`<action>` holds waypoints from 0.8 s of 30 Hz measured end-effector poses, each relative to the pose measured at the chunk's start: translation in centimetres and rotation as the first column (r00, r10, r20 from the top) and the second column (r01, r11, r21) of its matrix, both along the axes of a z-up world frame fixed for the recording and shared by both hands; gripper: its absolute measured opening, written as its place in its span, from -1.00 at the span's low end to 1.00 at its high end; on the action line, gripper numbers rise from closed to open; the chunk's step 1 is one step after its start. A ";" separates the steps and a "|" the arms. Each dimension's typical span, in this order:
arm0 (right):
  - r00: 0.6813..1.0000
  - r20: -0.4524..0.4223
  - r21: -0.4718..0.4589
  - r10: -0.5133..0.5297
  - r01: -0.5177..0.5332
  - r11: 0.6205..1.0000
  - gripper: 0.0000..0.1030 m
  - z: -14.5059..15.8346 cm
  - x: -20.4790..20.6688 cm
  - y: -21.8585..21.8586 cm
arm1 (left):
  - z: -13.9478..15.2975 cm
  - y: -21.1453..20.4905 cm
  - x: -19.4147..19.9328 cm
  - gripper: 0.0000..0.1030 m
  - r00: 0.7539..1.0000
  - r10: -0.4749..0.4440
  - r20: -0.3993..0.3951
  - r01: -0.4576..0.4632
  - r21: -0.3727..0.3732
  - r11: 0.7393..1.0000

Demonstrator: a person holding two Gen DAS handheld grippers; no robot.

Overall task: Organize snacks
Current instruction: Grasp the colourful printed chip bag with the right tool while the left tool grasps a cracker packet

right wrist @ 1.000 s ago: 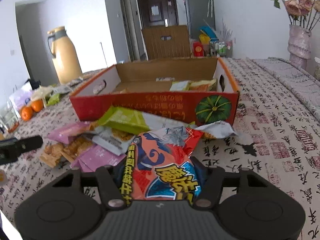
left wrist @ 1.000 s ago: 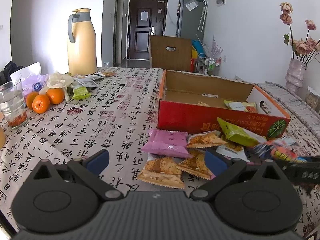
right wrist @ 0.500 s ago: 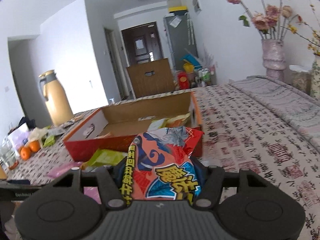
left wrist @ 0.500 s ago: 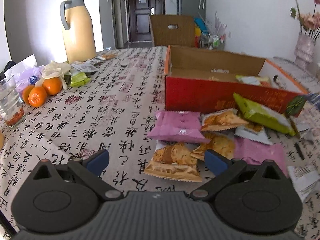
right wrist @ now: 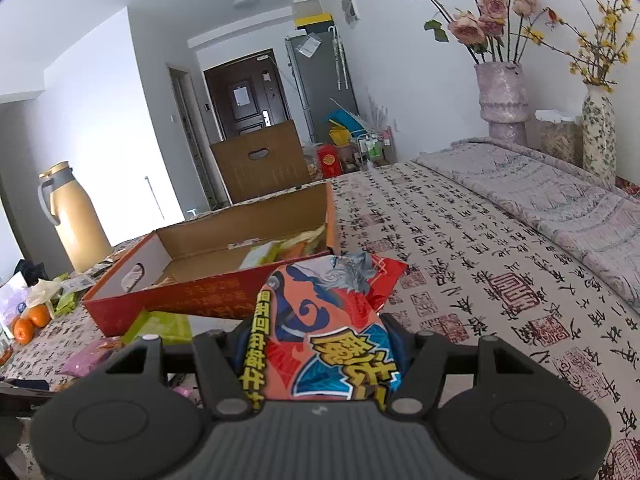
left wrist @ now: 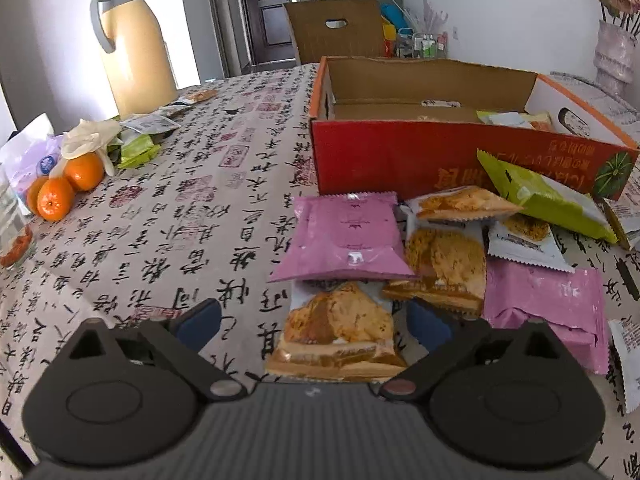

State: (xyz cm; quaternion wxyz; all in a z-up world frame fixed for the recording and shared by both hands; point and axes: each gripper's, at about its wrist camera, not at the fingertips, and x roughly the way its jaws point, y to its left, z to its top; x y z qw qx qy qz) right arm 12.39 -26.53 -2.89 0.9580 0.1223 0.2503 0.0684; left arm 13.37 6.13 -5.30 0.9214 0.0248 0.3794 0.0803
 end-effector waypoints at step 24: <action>1.000 -0.022 0.008 0.005 -0.005 1.000 0.20 -0.9 -0.2 0.0 | 0.6 -0.6 -3.4 0.01 0.997 -0.051 0.062 0.056 -0.079 0.995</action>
